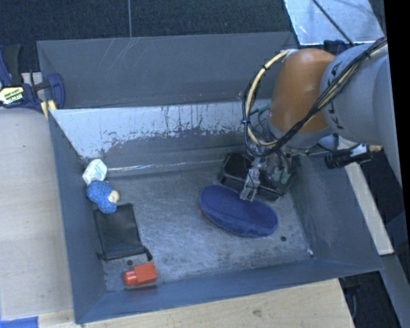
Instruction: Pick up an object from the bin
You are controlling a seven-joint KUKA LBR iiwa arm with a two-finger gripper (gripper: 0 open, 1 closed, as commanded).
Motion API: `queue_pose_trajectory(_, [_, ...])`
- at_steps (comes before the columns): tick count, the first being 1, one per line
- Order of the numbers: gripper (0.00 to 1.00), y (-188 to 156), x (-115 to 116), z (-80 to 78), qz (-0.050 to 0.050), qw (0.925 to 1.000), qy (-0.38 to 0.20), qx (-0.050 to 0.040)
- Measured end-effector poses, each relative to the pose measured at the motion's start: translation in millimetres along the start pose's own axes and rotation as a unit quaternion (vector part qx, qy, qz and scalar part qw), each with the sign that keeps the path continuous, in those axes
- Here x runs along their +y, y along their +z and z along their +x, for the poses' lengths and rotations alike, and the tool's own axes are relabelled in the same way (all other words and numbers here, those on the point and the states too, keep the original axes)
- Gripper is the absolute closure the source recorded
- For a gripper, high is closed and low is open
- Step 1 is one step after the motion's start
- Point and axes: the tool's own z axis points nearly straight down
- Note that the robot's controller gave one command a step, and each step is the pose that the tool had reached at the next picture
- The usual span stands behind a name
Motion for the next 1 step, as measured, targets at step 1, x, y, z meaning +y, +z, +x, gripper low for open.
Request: queue_pose_trajectory(1, [1.0,-47.2,-1.0,0.0,0.0,1.0,-0.001,-0.0015])
